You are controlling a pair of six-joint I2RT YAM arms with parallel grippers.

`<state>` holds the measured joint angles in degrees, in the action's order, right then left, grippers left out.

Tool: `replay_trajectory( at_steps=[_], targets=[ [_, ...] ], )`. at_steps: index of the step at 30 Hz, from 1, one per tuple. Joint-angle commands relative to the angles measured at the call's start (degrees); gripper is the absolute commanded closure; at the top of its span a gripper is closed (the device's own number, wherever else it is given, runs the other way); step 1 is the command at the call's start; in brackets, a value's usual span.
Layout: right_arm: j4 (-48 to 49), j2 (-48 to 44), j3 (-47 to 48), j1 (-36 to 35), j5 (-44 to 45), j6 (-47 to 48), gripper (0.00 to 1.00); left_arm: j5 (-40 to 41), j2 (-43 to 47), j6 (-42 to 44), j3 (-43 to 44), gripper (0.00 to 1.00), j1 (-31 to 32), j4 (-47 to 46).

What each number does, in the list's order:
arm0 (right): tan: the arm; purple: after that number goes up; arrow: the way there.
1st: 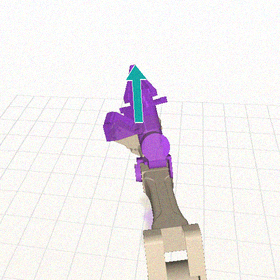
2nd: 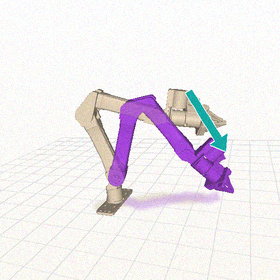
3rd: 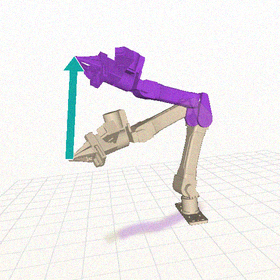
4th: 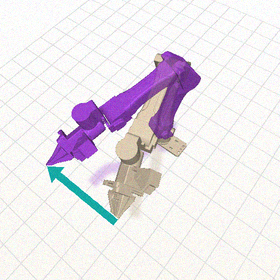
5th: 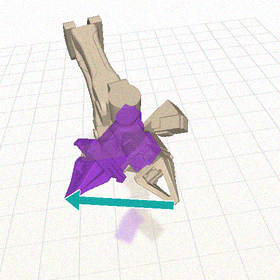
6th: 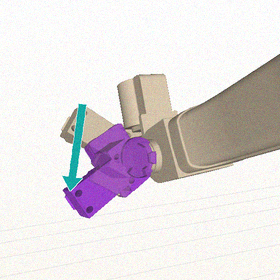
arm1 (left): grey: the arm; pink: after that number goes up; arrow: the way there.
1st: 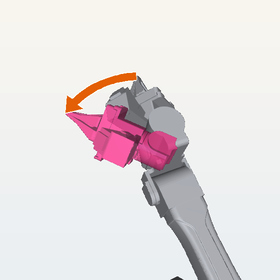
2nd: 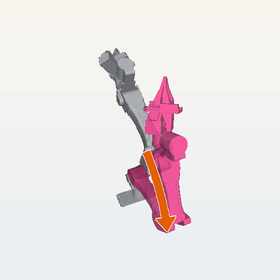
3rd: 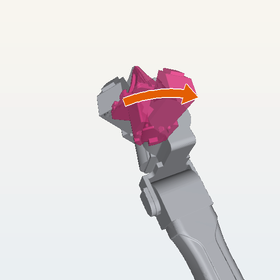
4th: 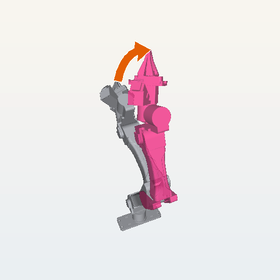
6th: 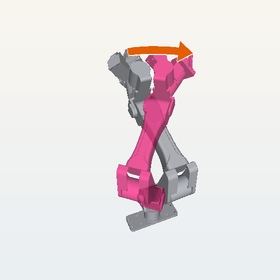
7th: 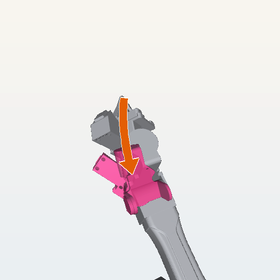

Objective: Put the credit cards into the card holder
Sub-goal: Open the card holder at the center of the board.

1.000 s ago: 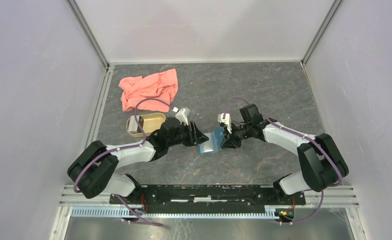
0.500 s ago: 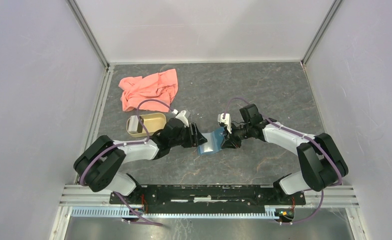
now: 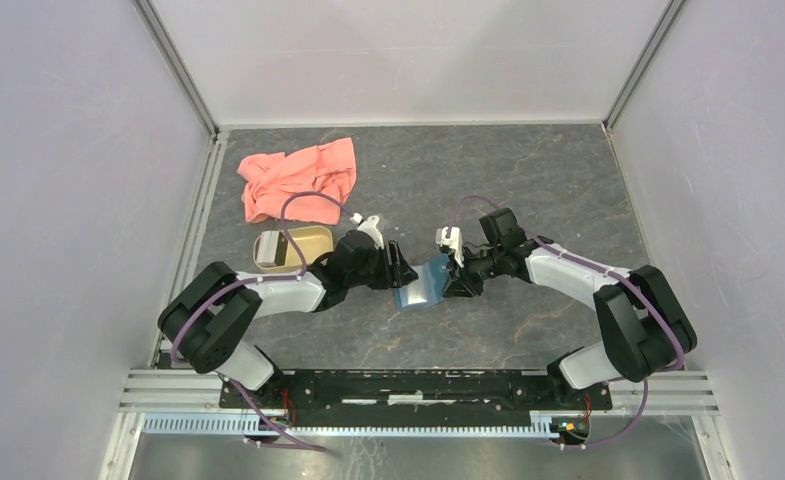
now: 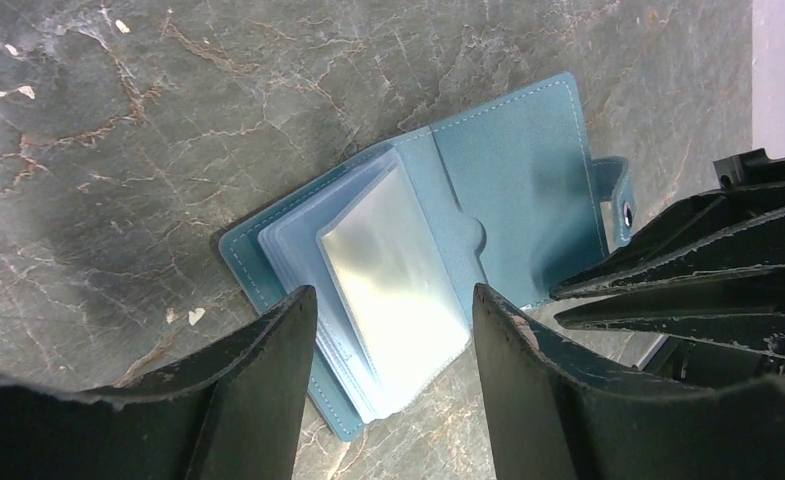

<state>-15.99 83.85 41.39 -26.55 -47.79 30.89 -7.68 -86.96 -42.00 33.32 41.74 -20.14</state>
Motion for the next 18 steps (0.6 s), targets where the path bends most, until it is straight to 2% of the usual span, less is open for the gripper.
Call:
replay_trajectory(
  at_steps=[1,18],
  targets=[
    [0.4,0.1,0.4,-0.1,-0.9,0.5,0.80,0.5,-1.4,2.7,2.3,0.35,-0.2,-1.4],
    [0.1,0.0,0.6,-0.2,-1.2,0.7,0.80,-3.4,0.6,0.9,2.8,0.38,-0.2,-3.6]
  ],
)
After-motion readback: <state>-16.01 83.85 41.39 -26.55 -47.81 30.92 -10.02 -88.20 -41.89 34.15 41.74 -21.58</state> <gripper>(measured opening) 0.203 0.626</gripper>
